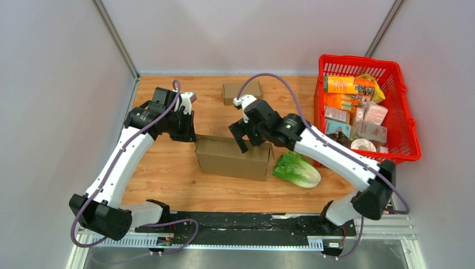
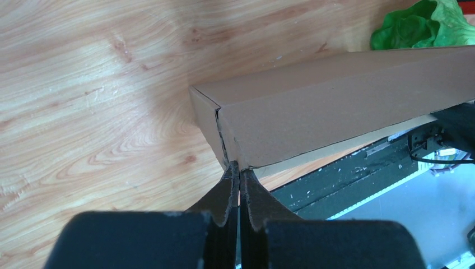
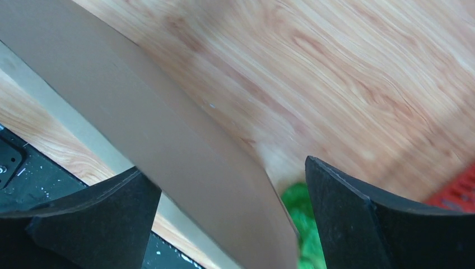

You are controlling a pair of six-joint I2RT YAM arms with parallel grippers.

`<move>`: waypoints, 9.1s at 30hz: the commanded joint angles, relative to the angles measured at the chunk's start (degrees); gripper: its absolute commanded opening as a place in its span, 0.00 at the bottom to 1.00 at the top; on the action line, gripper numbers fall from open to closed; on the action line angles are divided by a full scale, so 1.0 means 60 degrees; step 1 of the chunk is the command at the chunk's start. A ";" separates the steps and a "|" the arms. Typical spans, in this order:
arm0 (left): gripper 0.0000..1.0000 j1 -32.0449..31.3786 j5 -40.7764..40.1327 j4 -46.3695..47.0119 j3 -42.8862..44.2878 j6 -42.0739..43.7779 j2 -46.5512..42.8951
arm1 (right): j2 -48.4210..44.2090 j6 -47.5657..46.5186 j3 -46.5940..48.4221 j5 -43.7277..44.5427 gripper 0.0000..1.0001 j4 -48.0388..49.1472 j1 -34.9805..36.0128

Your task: Fold the paper box

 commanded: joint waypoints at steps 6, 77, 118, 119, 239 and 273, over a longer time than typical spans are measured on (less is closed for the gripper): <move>0.00 -0.0022 0.0140 0.0148 0.0055 0.0184 -0.0317 | -0.3287 0.1104 -0.2346 0.1622 0.91 -0.0887 -0.0300; 0.00 -0.0037 0.0345 0.2183 -0.2828 -0.0591 -0.2613 | -0.3581 0.4693 -0.3491 0.2353 0.22 0.0157 0.0814; 0.15 0.0505 0.3101 0.5114 -0.2973 -0.2643 -0.2601 | -0.4930 0.5015 -0.6259 -0.2378 0.64 0.3891 -0.2278; 0.14 0.0505 0.2969 0.5070 -0.3137 -0.2527 -0.2631 | -0.4930 0.5015 -0.6288 -0.2393 0.64 0.3876 -0.2278; 0.09 0.0109 0.2776 0.3678 -0.6580 -0.8442 -0.6059 | 0.0401 1.0423 -0.2965 -1.0569 0.62 0.4230 -0.3156; 0.32 0.1179 0.2337 0.7114 -0.7723 -1.1420 -0.5826 | 0.0768 0.7727 -0.1628 -0.9456 0.83 0.3333 -0.3010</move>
